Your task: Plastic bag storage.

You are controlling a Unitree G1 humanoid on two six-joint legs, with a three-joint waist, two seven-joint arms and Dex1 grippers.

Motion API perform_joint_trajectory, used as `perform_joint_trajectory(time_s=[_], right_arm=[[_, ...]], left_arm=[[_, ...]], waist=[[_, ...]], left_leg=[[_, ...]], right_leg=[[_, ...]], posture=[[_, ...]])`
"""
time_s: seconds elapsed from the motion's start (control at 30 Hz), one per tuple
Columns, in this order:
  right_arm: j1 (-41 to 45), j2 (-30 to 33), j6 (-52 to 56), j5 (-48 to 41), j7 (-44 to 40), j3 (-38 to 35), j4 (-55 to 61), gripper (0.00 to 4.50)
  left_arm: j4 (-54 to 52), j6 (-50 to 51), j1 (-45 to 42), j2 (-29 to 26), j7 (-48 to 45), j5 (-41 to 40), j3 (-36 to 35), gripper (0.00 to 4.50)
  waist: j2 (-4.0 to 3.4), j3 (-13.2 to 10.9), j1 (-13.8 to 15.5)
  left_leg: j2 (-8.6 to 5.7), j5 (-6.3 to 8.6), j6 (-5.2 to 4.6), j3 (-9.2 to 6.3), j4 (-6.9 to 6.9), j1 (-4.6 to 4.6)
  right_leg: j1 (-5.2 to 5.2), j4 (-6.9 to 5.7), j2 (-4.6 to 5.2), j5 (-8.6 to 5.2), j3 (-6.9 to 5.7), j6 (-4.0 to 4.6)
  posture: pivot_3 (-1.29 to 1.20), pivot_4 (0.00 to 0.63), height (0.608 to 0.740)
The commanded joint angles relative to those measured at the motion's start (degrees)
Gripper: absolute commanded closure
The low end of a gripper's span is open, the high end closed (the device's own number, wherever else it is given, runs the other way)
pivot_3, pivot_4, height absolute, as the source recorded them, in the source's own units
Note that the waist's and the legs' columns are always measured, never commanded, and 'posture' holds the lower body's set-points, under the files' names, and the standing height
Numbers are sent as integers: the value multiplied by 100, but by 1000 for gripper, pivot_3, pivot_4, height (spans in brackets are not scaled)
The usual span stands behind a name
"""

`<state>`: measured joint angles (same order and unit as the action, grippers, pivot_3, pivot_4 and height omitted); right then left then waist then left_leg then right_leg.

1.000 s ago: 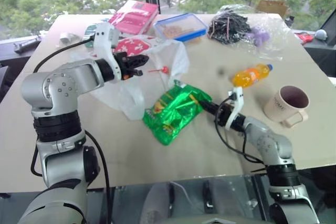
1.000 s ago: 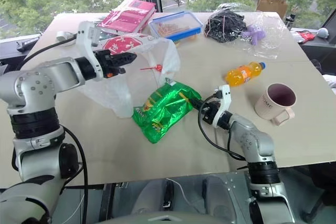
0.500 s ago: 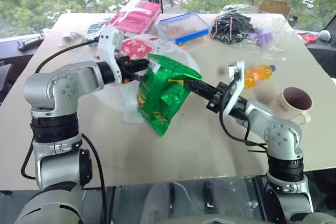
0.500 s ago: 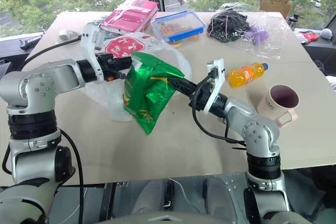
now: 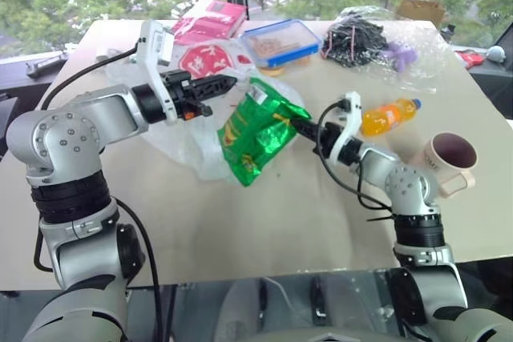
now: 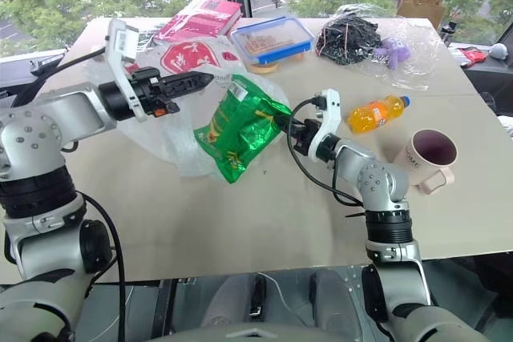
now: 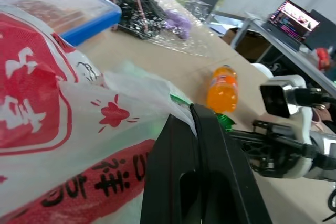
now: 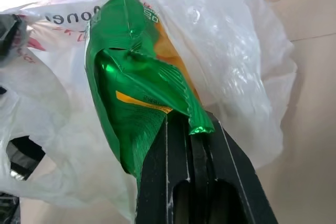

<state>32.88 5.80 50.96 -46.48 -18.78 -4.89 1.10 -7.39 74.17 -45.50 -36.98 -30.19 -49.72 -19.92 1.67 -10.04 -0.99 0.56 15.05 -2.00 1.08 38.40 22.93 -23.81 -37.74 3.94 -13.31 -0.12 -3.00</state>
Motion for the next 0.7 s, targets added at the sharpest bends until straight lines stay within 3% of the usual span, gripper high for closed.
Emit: perform_joint_trajectory(time_s=[0.03,0.2,0.3,0.53,0.7], right_arm=[[211,-113,111,-103,35,-44,76,4485],[410,-179,285,-110,-394,414,300,4485],[634,-352,215,-25,-253,353,42,4485],[1535,-1064,-798,272,525,-498,-1541,4485],[1930,-1327,-1146,200,709,-989,-2231,4485]], left_arm=[[-283,-13,31,-38,-94,-285,-140,4500],[-201,-518,-10,235,436,103,-92,4500],[-205,-464,-79,241,351,-112,-131,4500],[-1115,299,814,-47,-57,-1125,-82,4500],[-1310,-65,1475,-200,124,-677,135,4500]], waist=[[0,0,-2],[-2,-1,-11],[-3,-2,-23],[-7,-5,-87],[-9,-6,-119]], left_leg=[[0,0,0,0,0,0],[1,0,0,-1,0,0],[1,0,0,-1,0,-1],[1,-12,21,1,-5,-1],[1,-13,23,-1,-9,1]], right_leg=[[0,0,0,0,0,0],[0,-1,0,0,0,0],[0,-2,-2,0,0,0],[-1,3,2,0,2,0],[-4,3,3,0,1,1]], posture=[[0,150,740],[0,150,740],[0,150,740],[0,150,740],[0,150,740]])
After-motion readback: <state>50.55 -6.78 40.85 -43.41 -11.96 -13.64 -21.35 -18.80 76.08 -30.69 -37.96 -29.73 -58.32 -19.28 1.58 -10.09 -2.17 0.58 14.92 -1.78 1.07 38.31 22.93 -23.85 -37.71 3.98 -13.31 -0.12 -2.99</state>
